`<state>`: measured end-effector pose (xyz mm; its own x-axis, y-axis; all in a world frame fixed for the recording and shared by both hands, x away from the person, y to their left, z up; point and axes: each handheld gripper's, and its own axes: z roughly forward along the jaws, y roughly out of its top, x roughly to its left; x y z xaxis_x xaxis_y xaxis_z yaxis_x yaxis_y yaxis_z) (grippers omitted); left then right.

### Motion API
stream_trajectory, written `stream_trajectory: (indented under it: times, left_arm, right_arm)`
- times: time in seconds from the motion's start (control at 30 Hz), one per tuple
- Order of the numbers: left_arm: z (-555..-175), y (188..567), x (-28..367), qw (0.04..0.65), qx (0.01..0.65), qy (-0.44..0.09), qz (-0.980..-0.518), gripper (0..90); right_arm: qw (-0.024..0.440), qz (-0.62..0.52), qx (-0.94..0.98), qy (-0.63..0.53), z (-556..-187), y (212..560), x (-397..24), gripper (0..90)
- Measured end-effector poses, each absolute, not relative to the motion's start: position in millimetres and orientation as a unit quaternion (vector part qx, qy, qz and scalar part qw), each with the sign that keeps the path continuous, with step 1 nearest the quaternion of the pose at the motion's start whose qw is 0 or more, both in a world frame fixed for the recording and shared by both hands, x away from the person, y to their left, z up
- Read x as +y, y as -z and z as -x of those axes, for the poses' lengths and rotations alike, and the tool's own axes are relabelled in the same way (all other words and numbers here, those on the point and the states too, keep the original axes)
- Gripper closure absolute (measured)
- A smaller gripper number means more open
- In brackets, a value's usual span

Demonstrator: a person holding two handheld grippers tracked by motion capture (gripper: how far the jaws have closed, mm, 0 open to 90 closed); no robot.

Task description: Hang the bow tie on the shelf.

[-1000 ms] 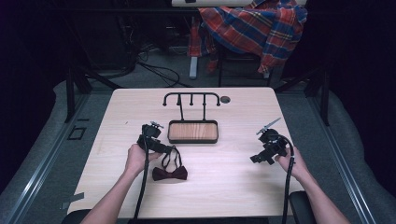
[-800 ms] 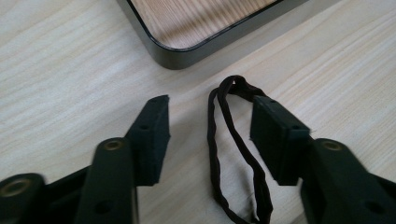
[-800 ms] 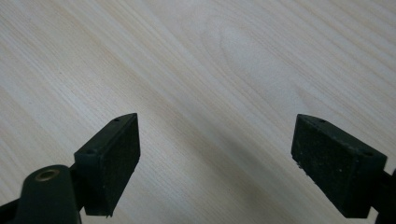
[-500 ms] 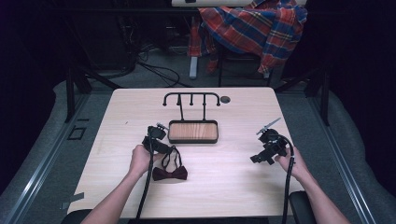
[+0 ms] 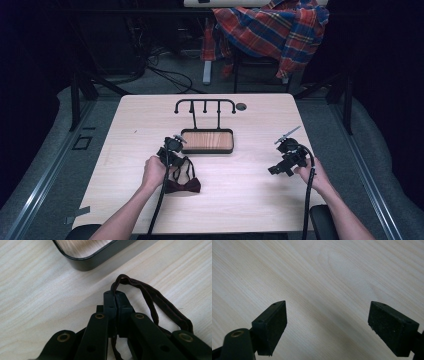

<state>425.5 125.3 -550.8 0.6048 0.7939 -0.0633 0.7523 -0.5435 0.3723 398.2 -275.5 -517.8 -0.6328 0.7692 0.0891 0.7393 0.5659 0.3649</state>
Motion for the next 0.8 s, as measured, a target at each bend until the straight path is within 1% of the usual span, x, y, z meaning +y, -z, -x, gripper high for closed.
stream_trajectory:
  times: [0.2, 0.5, 0.8]
  left_arm:
    - [-423, 542, 126, 0.196, 0.435, -0.066, -0.876, 88.8]
    - [-418, 511, 135, 0.241, 0.436, -0.094, -0.862, 88.8]
    - [-408, 486, 142, 0.271, 0.430, -0.116, -0.853, 88.9]
  right_arm:
    - [0.042, -0.423, 0.887, -0.181, -399, 517, -276, 15.4]
    - [0.041, -0.425, 0.887, -0.178, -399, 518, -276, 15.4]
    - [0.045, -0.429, 0.883, -0.184, -399, 518, -275, 15.4]
